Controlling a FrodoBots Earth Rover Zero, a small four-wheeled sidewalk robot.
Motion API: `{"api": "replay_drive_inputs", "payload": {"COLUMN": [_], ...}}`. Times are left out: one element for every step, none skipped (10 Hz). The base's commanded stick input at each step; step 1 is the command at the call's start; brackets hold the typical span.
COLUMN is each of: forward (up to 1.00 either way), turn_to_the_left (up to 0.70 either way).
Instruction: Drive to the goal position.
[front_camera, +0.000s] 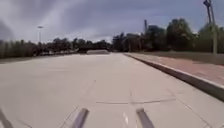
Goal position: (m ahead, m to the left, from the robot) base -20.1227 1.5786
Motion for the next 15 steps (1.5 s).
{"api": "replay_drive_inputs", "payload": {"forward": [1.00, 1.00, 1.00, 1.00, 1.00, 1.00, 1.00, 1.00, 1.00, 1.00, 1.00, 1.00, 1.00, 1.00, 1.00], "turn_to_the_left": [0.00, 0.00, 0.00, 0.00, 0.00, 0.00, 0.00, 0.00, 0.00, 0.00, 0.00, 0.00, 0.00, 0.00, 0.00]}}
